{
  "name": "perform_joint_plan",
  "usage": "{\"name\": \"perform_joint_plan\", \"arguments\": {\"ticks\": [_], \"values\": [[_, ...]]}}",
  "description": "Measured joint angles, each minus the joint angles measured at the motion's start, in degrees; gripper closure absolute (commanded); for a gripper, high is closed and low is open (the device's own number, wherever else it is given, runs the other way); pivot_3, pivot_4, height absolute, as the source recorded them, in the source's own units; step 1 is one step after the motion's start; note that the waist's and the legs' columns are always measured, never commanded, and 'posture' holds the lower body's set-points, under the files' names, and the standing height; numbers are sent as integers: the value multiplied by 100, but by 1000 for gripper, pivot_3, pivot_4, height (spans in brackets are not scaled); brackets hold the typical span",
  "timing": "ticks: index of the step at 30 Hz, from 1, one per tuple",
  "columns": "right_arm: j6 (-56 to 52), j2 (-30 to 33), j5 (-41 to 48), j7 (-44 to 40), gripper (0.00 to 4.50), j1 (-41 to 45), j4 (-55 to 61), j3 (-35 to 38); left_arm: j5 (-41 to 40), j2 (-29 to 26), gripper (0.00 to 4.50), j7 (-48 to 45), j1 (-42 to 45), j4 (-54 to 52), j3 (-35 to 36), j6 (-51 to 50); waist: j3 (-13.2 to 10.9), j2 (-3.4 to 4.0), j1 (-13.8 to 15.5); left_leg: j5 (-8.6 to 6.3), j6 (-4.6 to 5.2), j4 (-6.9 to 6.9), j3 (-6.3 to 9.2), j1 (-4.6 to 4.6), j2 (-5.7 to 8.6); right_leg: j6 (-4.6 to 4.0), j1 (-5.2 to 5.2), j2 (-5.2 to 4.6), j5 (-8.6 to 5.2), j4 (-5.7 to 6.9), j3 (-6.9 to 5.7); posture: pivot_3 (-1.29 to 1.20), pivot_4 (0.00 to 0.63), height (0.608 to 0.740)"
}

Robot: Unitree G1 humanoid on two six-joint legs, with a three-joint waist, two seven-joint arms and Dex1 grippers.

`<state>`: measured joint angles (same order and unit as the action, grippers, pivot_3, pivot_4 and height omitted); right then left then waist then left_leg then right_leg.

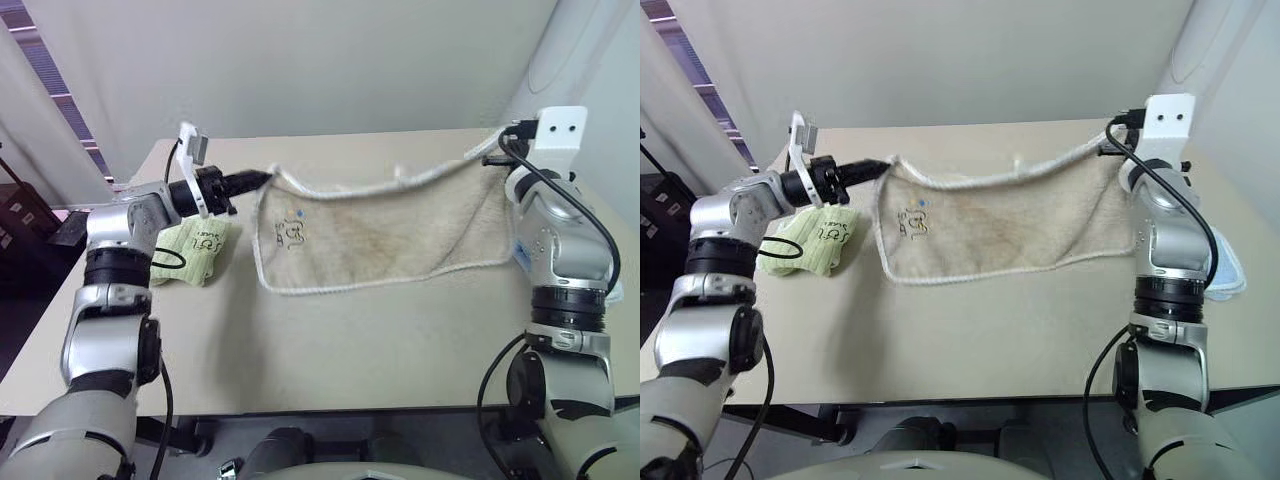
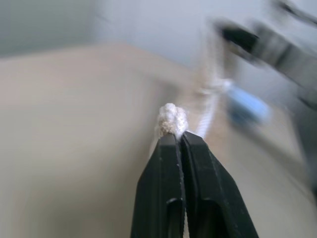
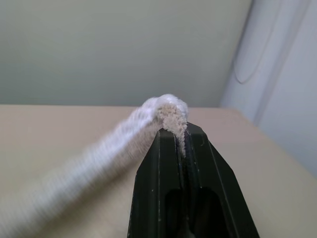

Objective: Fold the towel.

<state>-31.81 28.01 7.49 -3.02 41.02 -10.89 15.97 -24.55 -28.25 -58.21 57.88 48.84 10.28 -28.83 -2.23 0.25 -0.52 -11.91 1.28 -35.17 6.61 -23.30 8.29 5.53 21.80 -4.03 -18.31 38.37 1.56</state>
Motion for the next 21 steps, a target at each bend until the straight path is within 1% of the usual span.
{"name": "perform_joint_plan", "arguments": {"ticks": [2,6,9,11,13,16,18,20,21], "values": [[164,22,2,-36,4500,70,-310,4,153,210,4483,603,369,791,143,598,0,-6,-1,-1,1,-3,-2,0,3,4,-2,-4,2,0,1,0,0,740],[581,21,11,-60,4500,594,-1224,15,268,835,4483,1297,764,1789,352,1464,-3,-11,-16,0,0,-4,-5,-6,7,9,2,-8,6,0,2,0,0,740],[1167,48,-27,-73,4500,1073,-2110,11,304,1146,4483,1863,952,2201,512,2064,-9,-21,-58,15,-24,3,-7,-15,6,10,2,-7,6,6,5,0,0,740],[1708,52,-62,-67,4500,1497,-2974,6,335,1335,4483,2333,1087,2371,659,2587,-12,-25,-77,18,-29,7,-11,-19,5,10,7,-7,6,11,9,0,0,740],[2194,51,-51,-91,4500,1843,-3629,15,271,1400,4483,2587,1222,2494,900,2907,-12,-25,-94,19,-31,10,-11,-22,2,10,13,-6,6,13,9,0,0,740],[2823,69,40,-334,4500,2110,-4214,105,297,1350,4483,2694,1255,2527,1041,3328,-12,-26,-141,20,-31,11,-10,-24,1,10,13,-5,6,13,8,0,0,740],[3076,91,106,-621,4500,2110,-4342,133,357,1290,4483,2590,1254,2544,1076,3435,-14,-30,-161,20,-31,6,-10,-28,3,11,11,-6,6,13,7,0,0,740],[3263,116,215,-1001,4500,1941,-4212,133,393,1238,4483,2271,1243,2542,1081,3532,-12,-34,-178,20,-31,1,-8,-30,4,11,8,-6,6,11,4,0,0,740],[3349,124,290,-1246,4500,1692,-3941,133,411,1218,4483,1987,1206,2509,1069,3595,-7,-41,-179,20,-30,-1,-4,-29,4,11,3,-6,6,9,-1,0,0,740]]}}
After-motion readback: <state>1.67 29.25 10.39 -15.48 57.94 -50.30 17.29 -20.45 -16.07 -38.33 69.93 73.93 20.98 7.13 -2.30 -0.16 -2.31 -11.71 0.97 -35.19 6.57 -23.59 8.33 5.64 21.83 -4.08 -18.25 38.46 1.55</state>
